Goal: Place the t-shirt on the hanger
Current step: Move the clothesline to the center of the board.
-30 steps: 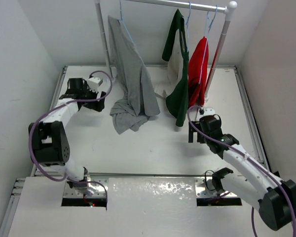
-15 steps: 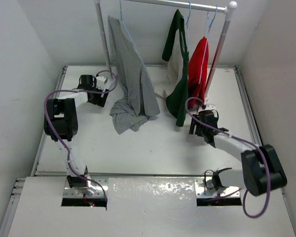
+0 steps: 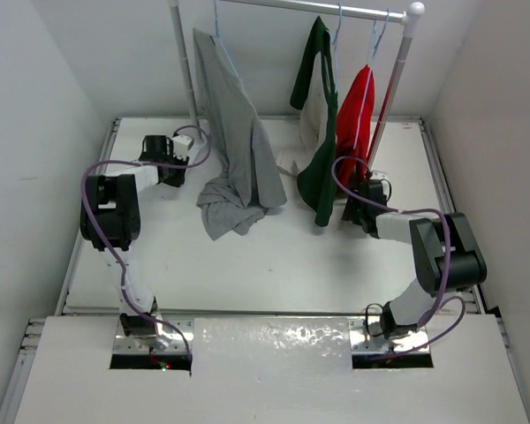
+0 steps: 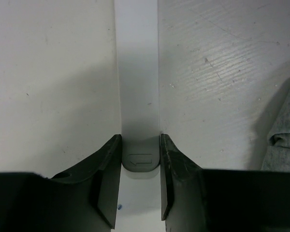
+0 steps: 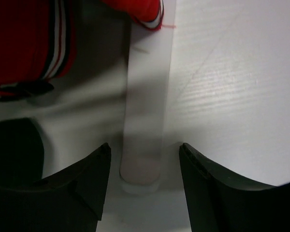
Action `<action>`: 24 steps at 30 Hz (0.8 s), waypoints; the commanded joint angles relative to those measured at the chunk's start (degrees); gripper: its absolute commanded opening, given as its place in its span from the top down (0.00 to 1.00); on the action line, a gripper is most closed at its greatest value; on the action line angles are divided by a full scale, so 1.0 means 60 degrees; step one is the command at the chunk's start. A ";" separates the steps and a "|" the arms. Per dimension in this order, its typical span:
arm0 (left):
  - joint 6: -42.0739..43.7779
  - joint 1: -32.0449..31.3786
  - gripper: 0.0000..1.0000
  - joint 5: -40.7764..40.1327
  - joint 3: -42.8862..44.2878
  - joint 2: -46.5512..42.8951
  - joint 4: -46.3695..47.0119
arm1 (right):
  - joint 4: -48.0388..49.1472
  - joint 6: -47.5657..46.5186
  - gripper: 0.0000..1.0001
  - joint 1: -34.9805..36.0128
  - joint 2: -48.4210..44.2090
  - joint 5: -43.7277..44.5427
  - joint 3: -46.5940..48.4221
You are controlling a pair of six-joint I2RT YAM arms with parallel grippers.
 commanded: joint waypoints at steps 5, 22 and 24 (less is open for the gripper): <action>0.0222 -0.0004 1.00 0.0130 -0.1217 -0.0700 0.0681 | 0.0137 0.0429 0.71 -0.0093 0.1043 -0.0754 0.0081; 0.0588 0.0026 1.00 0.0320 -0.3884 -0.2722 0.0127 | -0.0976 0.0400 1.00 -0.0079 -0.2236 -0.1165 -0.2117; 0.0632 0.0011 0.98 0.0364 -0.3928 -0.2826 -0.0006 | -0.1136 0.0298 0.89 -0.0079 -0.2706 -0.1295 -0.2176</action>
